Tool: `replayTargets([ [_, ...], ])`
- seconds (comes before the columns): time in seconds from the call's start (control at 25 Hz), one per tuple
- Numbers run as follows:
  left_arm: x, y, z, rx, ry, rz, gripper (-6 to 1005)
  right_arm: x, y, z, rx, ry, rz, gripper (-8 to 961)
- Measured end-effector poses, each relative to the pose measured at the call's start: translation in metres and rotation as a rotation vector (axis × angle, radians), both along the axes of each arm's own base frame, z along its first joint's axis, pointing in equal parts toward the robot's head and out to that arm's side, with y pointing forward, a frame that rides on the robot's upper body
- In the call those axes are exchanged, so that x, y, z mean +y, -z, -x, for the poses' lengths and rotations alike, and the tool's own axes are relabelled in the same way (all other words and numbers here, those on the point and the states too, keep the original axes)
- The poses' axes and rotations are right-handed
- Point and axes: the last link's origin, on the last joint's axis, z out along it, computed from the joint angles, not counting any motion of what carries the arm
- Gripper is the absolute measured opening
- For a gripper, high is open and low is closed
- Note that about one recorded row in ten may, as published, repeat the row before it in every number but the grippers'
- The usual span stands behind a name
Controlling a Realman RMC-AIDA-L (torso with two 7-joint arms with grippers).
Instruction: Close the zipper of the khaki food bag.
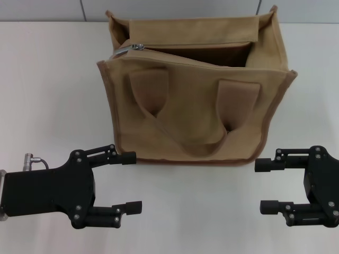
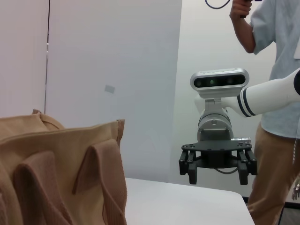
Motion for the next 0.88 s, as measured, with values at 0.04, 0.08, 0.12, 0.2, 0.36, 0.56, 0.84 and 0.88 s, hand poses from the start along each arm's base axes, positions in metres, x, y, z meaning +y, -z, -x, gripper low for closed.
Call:
replayTargets([
  [0.04,0.0000,0.0000,0.0000,0.000,0.000,0.000,834,-0.0001,0.0000,-0.0001,0.000,0.001,0.000,661],
  [0.08,0.0000,0.0000,0.0000,0.000,0.000,0.000,834,-0.0001,0.0000,-0.0001,0.000,0.001,0.000,661],
  [0.12,0.0000,0.0003,-0.0002,-0.001,0.000,0.000,834,-0.0003,0.0001,-0.0003,0.001,0.002,0.000,661],
  [0.2,-0.0001,0.0003,-0.0002,-0.001,0.000,0.000,834,-0.0004,0.0001,-0.0004,0.001,0.002,0.001,661],
  [0.36,-0.0001,0.0005,-0.0003,-0.001,0.000,0.000,834,-0.0012,0.0009,-0.0009,0.003,0.006,0.004,661],
  [0.56,-0.0004,0.0005,-0.0001,-0.002,-0.001,0.000,833,-0.0016,0.0021,-0.0012,0.008,0.010,0.010,661],
  [0.84,-0.0006,0.0011,-0.0004,-0.003,-0.002,0.001,833,-0.0014,0.0021,-0.0010,0.008,0.008,0.009,661],
  [0.88,-0.0006,0.0011,-0.0004,-0.003,-0.002,0.001,833,-0.0014,0.0021,-0.0010,0.008,0.008,0.009,661],
])
